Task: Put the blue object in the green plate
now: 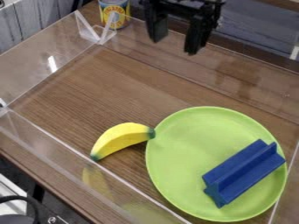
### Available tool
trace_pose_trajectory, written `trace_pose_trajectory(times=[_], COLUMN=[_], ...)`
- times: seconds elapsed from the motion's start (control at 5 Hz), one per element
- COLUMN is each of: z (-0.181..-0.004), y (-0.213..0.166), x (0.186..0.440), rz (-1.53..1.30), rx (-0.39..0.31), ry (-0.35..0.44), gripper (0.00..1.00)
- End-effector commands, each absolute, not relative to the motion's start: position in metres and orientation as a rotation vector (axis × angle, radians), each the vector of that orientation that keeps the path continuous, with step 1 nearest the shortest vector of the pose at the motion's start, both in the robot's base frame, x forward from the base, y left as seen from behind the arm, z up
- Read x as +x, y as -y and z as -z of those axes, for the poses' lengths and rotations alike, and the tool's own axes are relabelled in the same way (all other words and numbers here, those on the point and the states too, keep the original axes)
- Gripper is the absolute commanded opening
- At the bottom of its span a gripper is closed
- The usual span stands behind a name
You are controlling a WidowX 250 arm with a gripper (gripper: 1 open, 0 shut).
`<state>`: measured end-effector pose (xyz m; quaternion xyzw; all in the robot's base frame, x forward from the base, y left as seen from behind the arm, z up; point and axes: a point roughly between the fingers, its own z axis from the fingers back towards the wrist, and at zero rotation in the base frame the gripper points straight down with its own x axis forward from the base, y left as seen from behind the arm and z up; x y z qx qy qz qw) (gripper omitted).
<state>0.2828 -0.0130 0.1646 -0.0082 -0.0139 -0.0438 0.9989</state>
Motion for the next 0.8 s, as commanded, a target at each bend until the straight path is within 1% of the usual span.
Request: trace_pose_trajectory(times=[0.0, 0.2, 0.4, 0.6], z=[-0.165, -0.154, -0.151, -0.152], y=[0.01, 0.005, -0.002, -0.009], x=[0.291, 0.293, 0.299, 0.304], rz=[0.182, 0.249, 0.295, 0.311], rx=[-0.018, -0.02, -0.028, -0.03], ry=[0.062, 0.055, 0.062, 0.069], gripper=[1.0, 1.0, 1.0, 1.0])
